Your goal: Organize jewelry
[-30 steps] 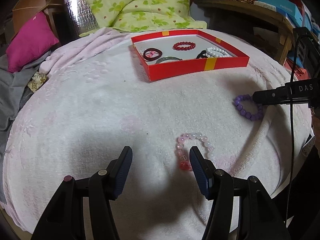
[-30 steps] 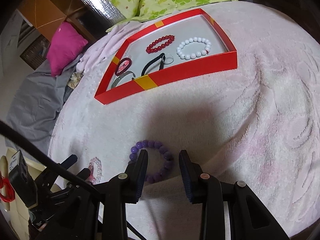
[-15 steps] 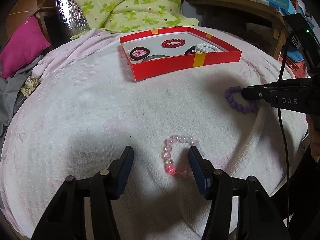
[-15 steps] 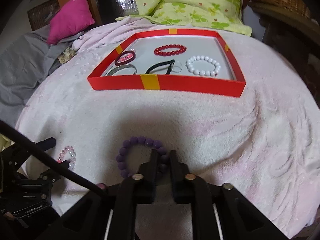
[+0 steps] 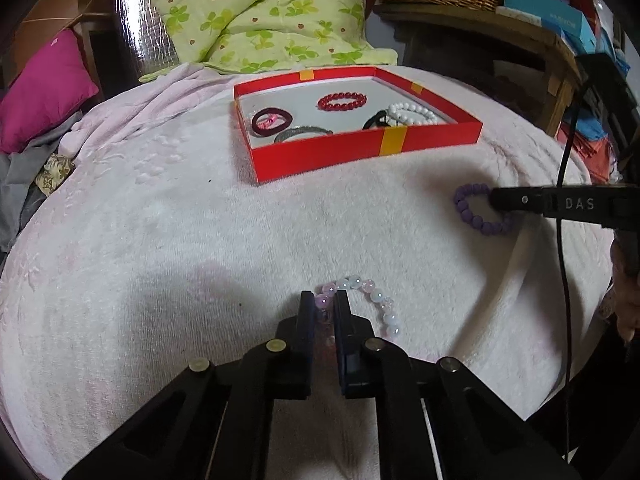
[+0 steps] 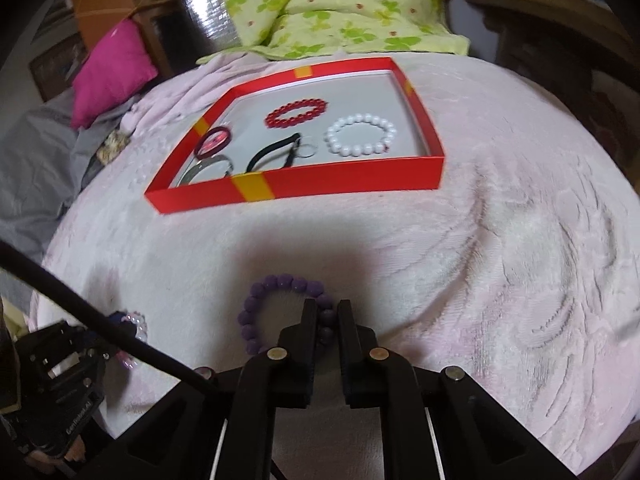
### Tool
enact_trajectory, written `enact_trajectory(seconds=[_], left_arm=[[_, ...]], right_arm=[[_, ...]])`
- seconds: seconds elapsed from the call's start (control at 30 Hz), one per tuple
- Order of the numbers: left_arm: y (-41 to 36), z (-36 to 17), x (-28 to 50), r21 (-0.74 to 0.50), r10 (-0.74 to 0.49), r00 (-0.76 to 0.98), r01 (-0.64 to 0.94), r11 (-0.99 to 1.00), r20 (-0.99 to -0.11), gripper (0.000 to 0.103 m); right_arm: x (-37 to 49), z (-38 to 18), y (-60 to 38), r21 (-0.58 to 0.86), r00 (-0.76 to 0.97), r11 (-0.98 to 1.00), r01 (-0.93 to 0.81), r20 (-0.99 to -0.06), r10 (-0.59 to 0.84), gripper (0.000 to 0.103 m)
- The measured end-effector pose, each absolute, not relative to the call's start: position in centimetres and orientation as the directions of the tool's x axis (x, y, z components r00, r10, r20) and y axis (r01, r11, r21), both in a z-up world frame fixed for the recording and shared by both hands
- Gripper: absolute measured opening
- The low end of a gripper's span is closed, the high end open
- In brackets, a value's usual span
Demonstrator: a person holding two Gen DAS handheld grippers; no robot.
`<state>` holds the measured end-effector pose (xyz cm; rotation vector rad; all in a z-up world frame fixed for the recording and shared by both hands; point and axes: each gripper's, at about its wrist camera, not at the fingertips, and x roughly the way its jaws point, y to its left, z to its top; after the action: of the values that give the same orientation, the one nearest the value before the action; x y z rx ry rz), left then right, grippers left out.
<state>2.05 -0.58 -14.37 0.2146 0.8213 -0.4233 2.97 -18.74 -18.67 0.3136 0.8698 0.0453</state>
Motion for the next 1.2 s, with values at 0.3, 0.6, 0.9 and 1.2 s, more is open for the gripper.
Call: enact_trajectory(seconds=[0.3,0.6,0.9,1.2], left_arm=[[0.0,-13.7,3.2,-0.033,-0.305,0.615,0.412,0.911,-0.727,0.009],[1.5,-13.5,2.8,-0.135,-0.371,0.549,0.422,0.896,-0.749,0.041],[0.4,-14.5,2.6,-0.061,-0.329,0.536,0.457,0.888,-0.777,0.033],[-0.7,-14.7,3.1,0.023,-0.277,0.581,0.455,0.89,-0.765,0.009]], right_arm=[[3.3,-18.9,-19.3,0.329,0.656,0.935,0.132,-0.736,0.166,0.013],[3.6,-19.0,-18.9,0.319,0.66,0.938,0.133,-0.734,0.156,0.019],[4.0,-18.8,-19.5,0.369,0.649,0.917,0.152,-0.737,0.189,0.018],[4.0,-18.8,-19.7,0.398,0.645,0.905,0.15,-0.733,0.215,0.021]])
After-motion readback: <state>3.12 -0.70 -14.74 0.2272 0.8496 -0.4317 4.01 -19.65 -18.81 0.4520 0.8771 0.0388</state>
